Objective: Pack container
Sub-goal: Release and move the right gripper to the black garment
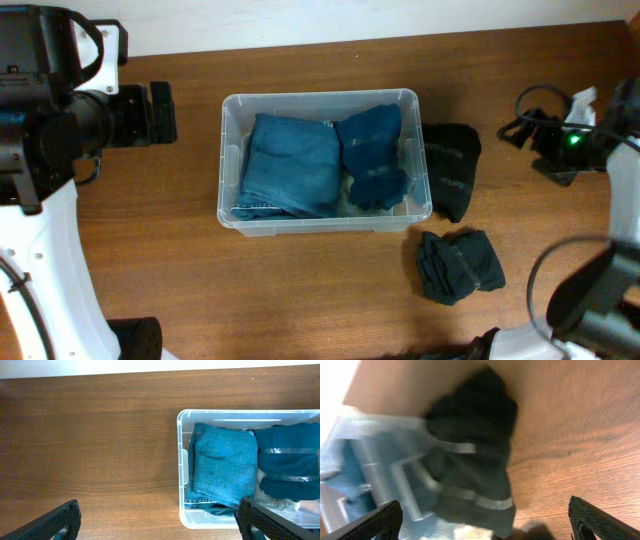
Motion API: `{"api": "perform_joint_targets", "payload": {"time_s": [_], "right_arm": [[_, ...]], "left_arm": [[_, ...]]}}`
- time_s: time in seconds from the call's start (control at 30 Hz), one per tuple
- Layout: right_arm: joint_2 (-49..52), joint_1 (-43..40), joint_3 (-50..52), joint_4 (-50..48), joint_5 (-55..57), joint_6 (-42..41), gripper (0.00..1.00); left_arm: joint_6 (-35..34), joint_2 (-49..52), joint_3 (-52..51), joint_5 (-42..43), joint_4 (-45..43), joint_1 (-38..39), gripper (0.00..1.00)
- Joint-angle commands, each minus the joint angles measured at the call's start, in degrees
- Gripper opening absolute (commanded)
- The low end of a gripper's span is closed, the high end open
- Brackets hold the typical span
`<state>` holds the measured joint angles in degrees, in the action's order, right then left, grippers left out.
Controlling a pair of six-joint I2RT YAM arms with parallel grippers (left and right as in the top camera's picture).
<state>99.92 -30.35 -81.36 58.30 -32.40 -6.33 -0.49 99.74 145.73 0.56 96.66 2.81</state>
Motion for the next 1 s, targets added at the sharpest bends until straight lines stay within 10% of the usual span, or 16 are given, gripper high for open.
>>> {"api": "perform_joint_targets", "payload": {"time_s": [0.0,0.7,0.97], "right_arm": [[6.5,1.2,2.3,-0.7,-0.3,1.4,0.99],[18.9,13.0,3.0,-11.7,0.2,-4.5,0.91],[18.7,13.0,3.8,-10.6,-0.1,-2.9,0.23]], "left_arm": [[-0.3,-1.0,-0.2,-0.6,0.0,-0.3,0.99],[-0.3,-1.0,-0.2,-0.6,0.0,-0.2,0.99],[-0.3,-1.0,-0.2,-0.6,0.0,-0.2,0.99]]}}
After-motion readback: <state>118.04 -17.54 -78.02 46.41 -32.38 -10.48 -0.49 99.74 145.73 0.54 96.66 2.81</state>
